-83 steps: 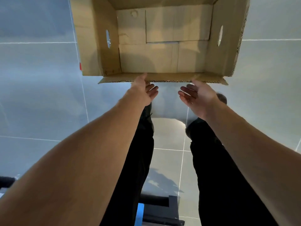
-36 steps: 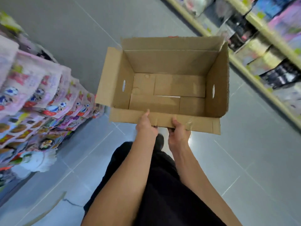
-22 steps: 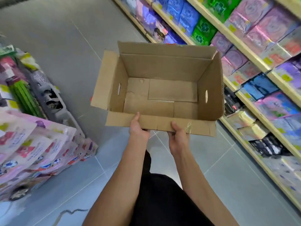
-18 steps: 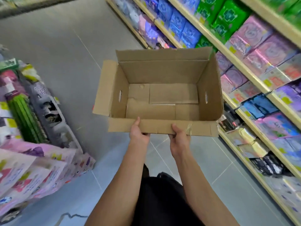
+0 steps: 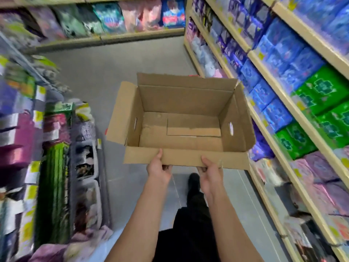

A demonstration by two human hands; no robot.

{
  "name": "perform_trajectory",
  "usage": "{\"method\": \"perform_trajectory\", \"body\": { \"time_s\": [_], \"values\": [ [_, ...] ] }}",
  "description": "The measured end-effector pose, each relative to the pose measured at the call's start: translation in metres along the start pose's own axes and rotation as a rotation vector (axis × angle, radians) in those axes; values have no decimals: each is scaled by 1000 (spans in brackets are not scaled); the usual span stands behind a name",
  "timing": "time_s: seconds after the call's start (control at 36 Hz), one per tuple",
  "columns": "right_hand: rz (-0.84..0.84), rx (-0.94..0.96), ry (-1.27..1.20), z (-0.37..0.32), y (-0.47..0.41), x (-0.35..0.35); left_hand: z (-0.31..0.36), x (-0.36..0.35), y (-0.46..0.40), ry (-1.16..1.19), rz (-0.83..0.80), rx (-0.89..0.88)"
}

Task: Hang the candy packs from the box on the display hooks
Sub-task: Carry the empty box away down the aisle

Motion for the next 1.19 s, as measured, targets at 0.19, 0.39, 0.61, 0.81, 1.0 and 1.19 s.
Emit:
{"method": "perform_trajectory", "body": {
  "time_s": [0.19, 0.39, 0.61, 0.81, 1.0, 1.19],
  "values": [
    [-78, -178, 240, -41, -105, -122, 60, -109, -63, 80, 51, -77],
    [-56, -205, 328, -85, -200, -254, 130, -221, -103, 183, 120, -146],
    [-92, -222, 367, -77, -284, -392, 233, -306, -186, 246, 140, -214],
    [-58, -206, 360, -73, -366, -525, 344, -396, -263, 200, 135, -163],
    [-49, -224, 255, -62, -427, -645, 447, -469, -326, 107, 133, -156],
    [18, -260, 241, -54, -511, -746, 526, -543, -406, 75, 181, -125]
  ]
}}
Point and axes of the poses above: each hand's wrist, its own y-axis away from the middle knuckle, its own x-axis out of the back of the hand, z = x × y, the point moved 4 cm from there along -y, towards the middle knuckle, and after that the axes turned 6 degrees about -y, right-handed, at the moved point
